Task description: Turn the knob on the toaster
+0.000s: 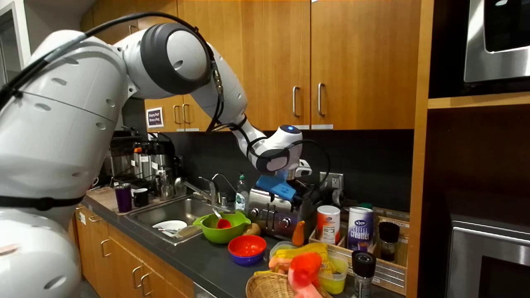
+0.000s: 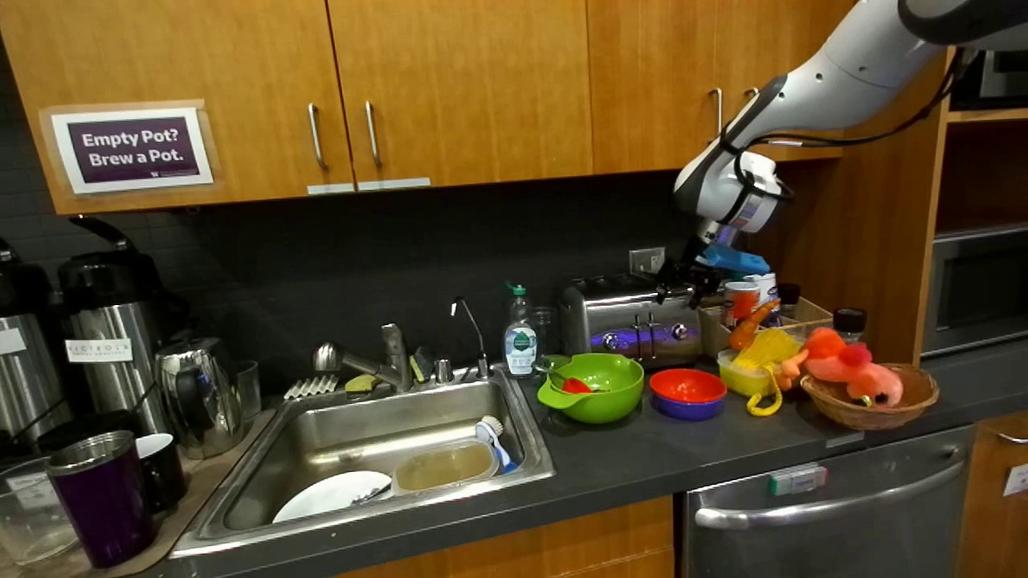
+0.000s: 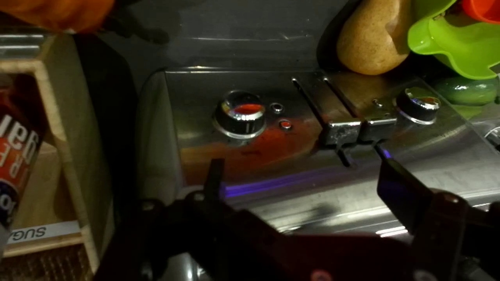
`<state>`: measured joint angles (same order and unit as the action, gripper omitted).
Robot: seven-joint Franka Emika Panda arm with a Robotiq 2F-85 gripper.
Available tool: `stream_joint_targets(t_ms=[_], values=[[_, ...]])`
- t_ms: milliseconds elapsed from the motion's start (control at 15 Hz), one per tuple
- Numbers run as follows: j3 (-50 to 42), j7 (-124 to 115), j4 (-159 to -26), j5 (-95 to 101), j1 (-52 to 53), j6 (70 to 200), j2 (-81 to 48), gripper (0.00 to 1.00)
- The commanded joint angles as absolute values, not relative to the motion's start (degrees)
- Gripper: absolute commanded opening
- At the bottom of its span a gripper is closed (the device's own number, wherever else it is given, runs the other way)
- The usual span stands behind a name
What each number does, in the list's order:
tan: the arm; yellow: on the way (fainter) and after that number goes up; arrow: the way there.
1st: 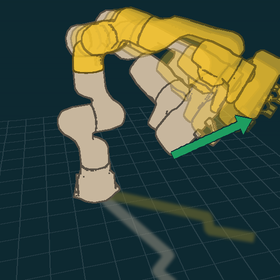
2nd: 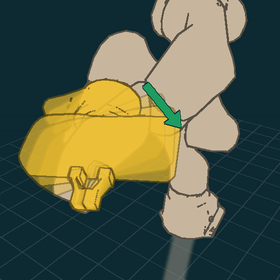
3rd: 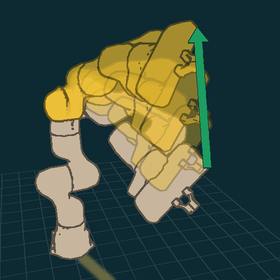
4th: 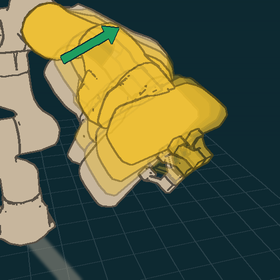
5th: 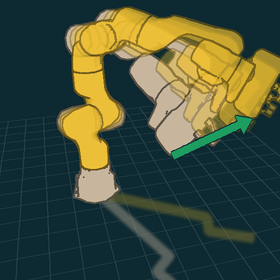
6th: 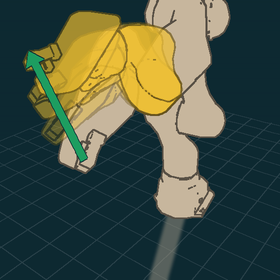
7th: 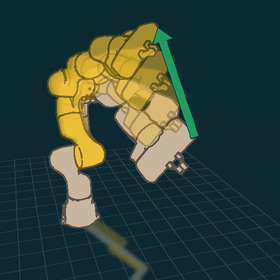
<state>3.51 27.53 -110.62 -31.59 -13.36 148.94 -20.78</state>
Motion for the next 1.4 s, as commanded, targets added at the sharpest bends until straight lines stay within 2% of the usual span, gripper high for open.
stream_joint_targets(t_ms=[0, 1333], values=[[3.71, 26.54, -110.96, -30.58, -13.86, 148.84, -19.95, 1.00], [3.50, 24.85, -113.24, -30.31, -14.05, 149.10, -21.50, 1.00]])
